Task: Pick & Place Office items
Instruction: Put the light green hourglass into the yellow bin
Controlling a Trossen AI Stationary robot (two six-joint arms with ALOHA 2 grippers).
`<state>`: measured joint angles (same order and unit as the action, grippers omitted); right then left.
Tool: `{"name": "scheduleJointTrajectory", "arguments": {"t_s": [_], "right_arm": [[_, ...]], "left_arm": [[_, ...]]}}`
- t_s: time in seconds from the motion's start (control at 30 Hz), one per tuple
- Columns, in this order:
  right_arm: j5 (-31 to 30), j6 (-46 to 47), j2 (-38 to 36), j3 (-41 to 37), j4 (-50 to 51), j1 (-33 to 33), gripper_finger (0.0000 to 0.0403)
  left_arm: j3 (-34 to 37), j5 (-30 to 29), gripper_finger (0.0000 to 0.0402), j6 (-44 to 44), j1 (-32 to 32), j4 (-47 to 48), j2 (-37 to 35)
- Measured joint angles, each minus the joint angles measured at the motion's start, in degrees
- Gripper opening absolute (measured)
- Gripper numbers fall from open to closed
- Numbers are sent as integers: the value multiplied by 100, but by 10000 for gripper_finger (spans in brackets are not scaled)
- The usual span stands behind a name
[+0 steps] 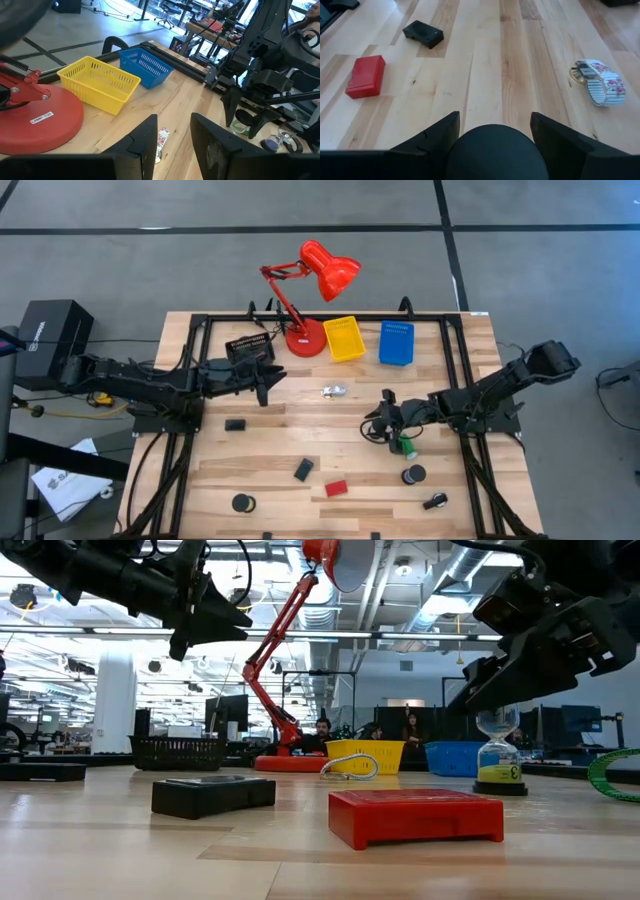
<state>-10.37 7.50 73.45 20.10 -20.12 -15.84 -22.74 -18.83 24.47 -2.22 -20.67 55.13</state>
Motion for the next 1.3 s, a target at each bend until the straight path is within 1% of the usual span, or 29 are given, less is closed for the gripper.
{"name": "scheduleJointTrajectory", "arguments": {"t_s": [0.2,0.3,0.37,0.53,0.7,0.8,0.87,0.97,1.03,1.23,1.3], "right_arm": [[2,7,0,0,4,0,197],[2,7,0,0,4,32,189],[1,7,0,0,3,57,191],[-24,7,0,0,-51,68,211],[-26,7,0,0,-185,70,188],[-28,7,0,0,-197,70,188],[-38,4,0,0,-197,70,196],[-42,-19,0,0,-203,68,221],[-42,-21,0,0,-201,68,224],[-42,-39,0,0,-200,68,194],[-42,-37,-2,0,-183,68,190]], "left_arm": [[0,0,112,-1,0,2,0],[0,0,112,-2,0,1,0],[0,0,112,-2,0,2,0],[0,0,112,-2,0,2,0],[0,0,112,-2,0,2,0],[0,0,112,-1,0,1,0],[0,0,112,-1,0,2,0],[0,0,112,0,0,0,0],[0,0,112,-2,0,2,0],[0,0,112,-2,0,2,0],[0,0,112,-2,0,0,0]]}}
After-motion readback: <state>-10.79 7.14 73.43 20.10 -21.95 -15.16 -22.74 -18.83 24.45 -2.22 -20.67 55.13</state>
